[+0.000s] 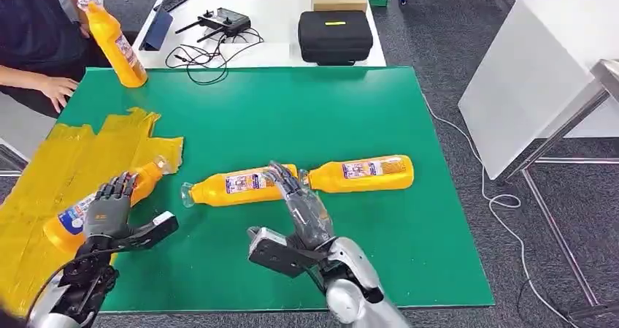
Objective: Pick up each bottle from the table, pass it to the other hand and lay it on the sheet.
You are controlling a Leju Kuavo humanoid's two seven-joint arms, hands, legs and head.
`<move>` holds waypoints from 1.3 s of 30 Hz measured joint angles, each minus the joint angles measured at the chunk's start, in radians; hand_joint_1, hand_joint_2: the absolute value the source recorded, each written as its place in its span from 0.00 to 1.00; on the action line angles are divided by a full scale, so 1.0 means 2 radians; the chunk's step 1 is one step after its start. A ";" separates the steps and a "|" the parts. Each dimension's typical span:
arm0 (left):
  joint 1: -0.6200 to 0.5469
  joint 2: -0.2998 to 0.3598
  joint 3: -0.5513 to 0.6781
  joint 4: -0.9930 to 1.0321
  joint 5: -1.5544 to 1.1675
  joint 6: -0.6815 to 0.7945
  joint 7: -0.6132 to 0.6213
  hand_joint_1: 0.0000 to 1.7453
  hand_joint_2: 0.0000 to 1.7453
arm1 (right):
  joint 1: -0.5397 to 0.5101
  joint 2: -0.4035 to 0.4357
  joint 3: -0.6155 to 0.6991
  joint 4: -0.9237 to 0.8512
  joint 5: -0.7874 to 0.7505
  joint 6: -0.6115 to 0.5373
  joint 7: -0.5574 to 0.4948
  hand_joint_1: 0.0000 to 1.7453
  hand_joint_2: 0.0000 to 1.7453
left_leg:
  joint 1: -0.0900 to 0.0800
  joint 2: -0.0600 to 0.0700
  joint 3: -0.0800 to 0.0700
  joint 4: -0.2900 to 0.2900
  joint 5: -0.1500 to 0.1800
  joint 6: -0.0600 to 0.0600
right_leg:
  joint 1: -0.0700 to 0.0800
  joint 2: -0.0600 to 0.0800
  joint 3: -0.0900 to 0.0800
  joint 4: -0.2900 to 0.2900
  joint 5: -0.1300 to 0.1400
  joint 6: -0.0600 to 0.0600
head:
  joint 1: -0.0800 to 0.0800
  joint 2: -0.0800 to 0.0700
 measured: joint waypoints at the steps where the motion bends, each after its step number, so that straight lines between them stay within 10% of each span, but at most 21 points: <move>1: -0.003 0.000 0.004 0.000 0.008 0.000 -0.015 0.00 0.00 | -0.012 -0.001 -0.003 0.006 0.006 0.000 0.002 0.00 1.00 | 0.000 0.000 0.000 0.000 0.000 0.000 | 0.000 0.000 0.000 0.000 0.000 0.000 | 0.000 0.000; 2: -0.005 -0.001 0.009 0.000 0.016 -0.002 -0.033 0.00 0.00 | -0.021 -0.002 -0.010 0.023 0.014 0.000 0.004 0.00 1.00 | 0.000 0.000 0.000 0.000 0.000 0.001 | 0.000 0.000 0.000 0.000 0.000 0.000 | 0.000 0.000; 3: -0.006 -0.002 0.012 0.000 0.025 -0.002 -0.046 0.00 0.00 | -0.028 -0.004 -0.015 0.031 0.019 -0.001 0.004 0.00 0.00 | 0.000 -0.001 0.000 0.000 0.001 0.000 | 0.000 0.000 0.000 0.000 0.000 0.000 | 0.000 0.000; 8: -0.012 -0.007 0.031 0.000 0.056 -0.008 -0.089 0.00 0.00 | -0.058 -0.008 -0.033 0.071 0.035 -0.001 0.007 0.00 0.00 | 0.000 0.000 0.000 0.000 0.001 0.000 | 0.000 0.000 -0.001 0.000 0.000 0.000 | 0.000 0.000; 9: -0.014 -0.010 0.039 0.000 0.075 -0.014 -0.110 0.00 0.00 | -0.064 -0.009 -0.034 0.079 0.042 -0.002 0.011 0.00 1.00 | 0.000 0.000 0.000 0.000 0.001 0.000 | 0.000 0.000 -0.001 0.000 0.000 0.000 | 0.000 0.000; 13: -0.015 -0.029 0.073 -0.029 0.249 -0.065 -0.228 0.00 0.00 | -0.088 -0.012 -0.043 0.125 0.084 -0.002 0.026 0.00 1.00 | 0.000 0.000 -0.002 0.000 0.001 0.000 | 0.000 0.000 -0.002 0.000 0.000 0.000 | 0.000 0.000; 21: 0.022 -0.039 -0.010 -0.203 0.621 -0.099 -0.241 0.00 0.00 | -0.144 -0.007 -0.049 0.224 0.120 0.022 0.018 0.00 1.00 | 0.000 0.001 -0.004 0.001 0.001 0.000 | 0.000 0.000 -0.004 0.000 0.001 0.000 | 0.000 0.000; 39: 0.042 -0.042 -0.092 -0.334 0.679 -0.089 -0.241 0.00 0.00 | -0.227 0.040 -0.038 0.326 0.164 0.098 0.053 0.00 1.00 | 0.000 0.001 -0.005 0.001 0.001 0.000 | 0.000 0.000 -0.005 0.000 0.001 0.000 | 0.000 0.000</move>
